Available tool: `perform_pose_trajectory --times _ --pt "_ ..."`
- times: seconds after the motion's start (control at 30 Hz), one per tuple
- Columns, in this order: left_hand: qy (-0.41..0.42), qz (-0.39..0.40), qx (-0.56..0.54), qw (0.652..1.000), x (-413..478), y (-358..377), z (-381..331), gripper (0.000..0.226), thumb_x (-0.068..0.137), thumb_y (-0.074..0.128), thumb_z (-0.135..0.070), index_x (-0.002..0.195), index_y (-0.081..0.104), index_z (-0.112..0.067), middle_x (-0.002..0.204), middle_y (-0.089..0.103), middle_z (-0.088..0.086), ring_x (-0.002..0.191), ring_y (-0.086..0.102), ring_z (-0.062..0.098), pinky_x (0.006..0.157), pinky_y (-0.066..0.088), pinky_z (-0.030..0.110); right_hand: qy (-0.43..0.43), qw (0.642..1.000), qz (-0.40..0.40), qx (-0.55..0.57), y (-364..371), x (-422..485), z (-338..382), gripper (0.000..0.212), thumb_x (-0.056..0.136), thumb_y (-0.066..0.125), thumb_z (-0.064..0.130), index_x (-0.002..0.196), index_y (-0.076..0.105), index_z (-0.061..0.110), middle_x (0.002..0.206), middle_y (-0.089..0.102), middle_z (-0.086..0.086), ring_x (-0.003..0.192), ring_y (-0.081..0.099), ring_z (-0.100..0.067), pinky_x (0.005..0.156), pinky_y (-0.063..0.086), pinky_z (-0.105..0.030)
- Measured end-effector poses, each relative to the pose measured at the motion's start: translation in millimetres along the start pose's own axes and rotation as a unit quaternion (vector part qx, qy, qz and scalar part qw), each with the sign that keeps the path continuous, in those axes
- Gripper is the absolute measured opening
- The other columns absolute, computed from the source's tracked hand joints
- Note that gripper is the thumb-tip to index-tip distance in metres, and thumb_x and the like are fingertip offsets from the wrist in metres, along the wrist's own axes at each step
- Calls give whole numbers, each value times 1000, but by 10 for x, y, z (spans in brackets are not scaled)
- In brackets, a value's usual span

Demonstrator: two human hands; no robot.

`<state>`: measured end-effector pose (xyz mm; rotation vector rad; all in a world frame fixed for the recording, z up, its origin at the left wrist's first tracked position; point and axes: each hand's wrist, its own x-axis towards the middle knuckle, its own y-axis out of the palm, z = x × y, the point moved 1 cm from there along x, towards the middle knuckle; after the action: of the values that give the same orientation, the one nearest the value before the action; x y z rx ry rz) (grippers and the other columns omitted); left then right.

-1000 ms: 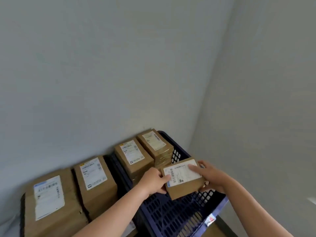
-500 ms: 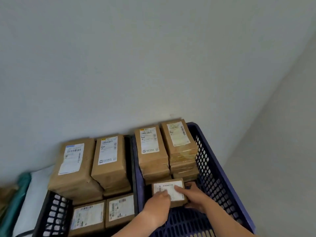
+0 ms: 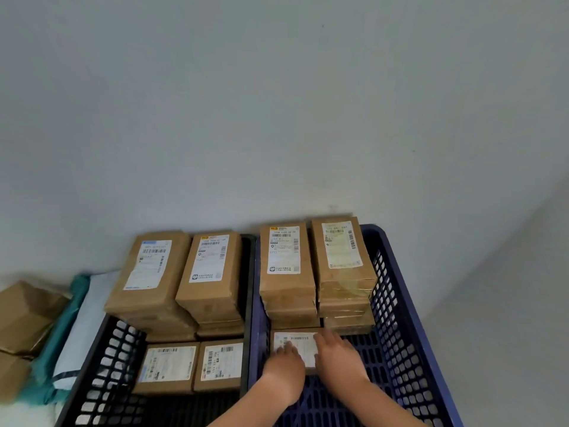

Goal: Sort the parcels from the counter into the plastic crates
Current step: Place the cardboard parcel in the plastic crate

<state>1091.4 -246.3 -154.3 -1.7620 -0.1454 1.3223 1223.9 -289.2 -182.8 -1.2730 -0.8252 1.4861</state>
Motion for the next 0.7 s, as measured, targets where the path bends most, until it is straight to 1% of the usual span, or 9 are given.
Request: perform_pose_trajectory --times 0.07,0.17,0.2,0.27,0.37,0.47,0.57,0.63,0.7 --pt "-1 3 8 1000 19 -1 -20 71 107 46 -3 164 4 4 173 -3 24 157 19 40 125 29 46 -63 998 18 -24 84 -67 52 59 102 51 7 158 34 2 169 23 -21 155 29 -34 125 27 -44" --pt "-8 -11 16 1000 65 56 -23 74 107 48 -8 163 2 5 173 -2 24 160 12 39 129 19 43 -94 994 -10 -46 196 -46 52 76 91 74 16 154 40 -7 167 17 -25 155 33 -38 125 29 -43" --pt "-10 -12 14 1000 85 77 -15 75 107 48 -10 163 1 6 173 -2 24 160 9 38 131 15 43 -91 995 10 -51 174 -55 65 76 95 68 13 159 30 -7 169 9 -26 158 22 -38 127 22 -42" --pt "-13 -5 6 1000 123 79 -6 75 107 50 -10 163 3 6 173 1 25 160 7 38 131 12 43 -96 984 127 -82 178 -79 68 75 104 47 6 165 3 -2 172 -10 -23 162 -4 -35 130 3 -40" --pt "-18 21 -5 1000 97 -14 -56 65 104 54 -9 159 25 8 165 26 29 153 26 41 127 26 44 -87 976 176 -91 99 -80 108 85 103 53 10 165 -5 1 172 -15 -21 161 -9 -34 130 4 -41" --pt "-20 52 -31 998 -8 -183 -111 47 101 56 -4 147 47 4 149 46 27 139 44 40 114 42 44 -64 972 214 -78 -68 -16 153 88 98 65 13 165 10 2 173 0 -20 160 12 -37 127 24 -44" --pt "-14 61 -69 996 -75 -268 -77 39 103 55 -8 141 55 0 145 52 24 131 55 40 105 49 45 -37 981 190 4 -236 22 160 49 99 59 19 146 48 12 152 46 -15 131 55 -36 100 49 -41" --pt "0 35 -118 992 -170 -336 -17 38 107 51 -18 141 55 -1 146 51 24 128 56 40 101 50 47 -50 985 125 108 -370 -16 156 30 99 54 22 128 60 19 132 64 -7 114 63 -28 89 52 -36" --pt "29 -41 -206 977 -307 -426 59 46 106 50 -21 150 46 -9 150 47 16 134 51 33 105 48 43 -60 968 54 236 -570 -130 146 26 104 52 22 128 60 30 129 64 12 115 60 -9 91 49 -19"
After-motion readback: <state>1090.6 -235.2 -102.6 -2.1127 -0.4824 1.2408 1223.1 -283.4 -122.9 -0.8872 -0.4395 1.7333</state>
